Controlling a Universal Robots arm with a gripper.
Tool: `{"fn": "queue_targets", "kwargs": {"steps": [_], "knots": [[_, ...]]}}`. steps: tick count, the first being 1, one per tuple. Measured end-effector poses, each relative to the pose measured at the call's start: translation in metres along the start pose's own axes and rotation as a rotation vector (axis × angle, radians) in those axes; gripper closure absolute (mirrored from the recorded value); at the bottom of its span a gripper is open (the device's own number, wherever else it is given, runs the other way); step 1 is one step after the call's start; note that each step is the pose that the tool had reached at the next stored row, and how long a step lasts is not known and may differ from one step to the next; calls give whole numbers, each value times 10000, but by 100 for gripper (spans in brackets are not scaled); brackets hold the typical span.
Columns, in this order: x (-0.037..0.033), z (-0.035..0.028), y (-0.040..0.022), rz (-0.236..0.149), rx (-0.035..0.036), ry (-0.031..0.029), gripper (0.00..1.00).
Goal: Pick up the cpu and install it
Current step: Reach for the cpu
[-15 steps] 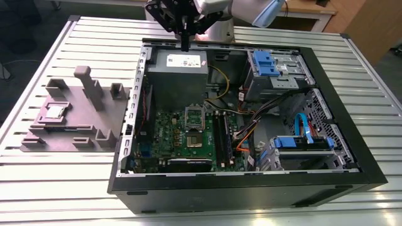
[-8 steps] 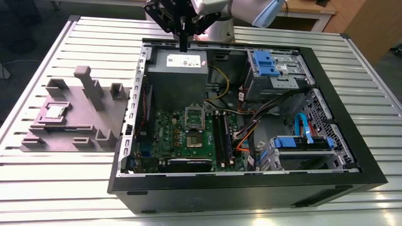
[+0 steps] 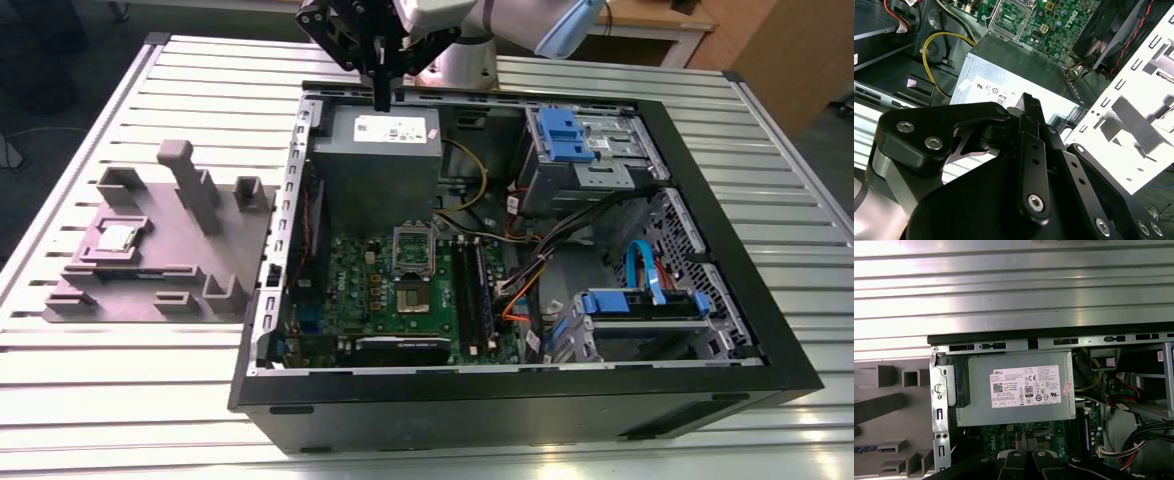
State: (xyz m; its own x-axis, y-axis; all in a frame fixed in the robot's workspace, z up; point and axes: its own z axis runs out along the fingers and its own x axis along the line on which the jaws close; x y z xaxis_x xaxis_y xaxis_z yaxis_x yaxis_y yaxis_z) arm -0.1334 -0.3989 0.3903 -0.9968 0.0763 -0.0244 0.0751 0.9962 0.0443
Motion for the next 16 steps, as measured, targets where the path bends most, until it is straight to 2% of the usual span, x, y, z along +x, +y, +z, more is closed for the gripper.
{"fn": "queue_targets", "kwargs": {"steps": [16], "knots": [[43,2,-3,0,-2,0,90]]}}
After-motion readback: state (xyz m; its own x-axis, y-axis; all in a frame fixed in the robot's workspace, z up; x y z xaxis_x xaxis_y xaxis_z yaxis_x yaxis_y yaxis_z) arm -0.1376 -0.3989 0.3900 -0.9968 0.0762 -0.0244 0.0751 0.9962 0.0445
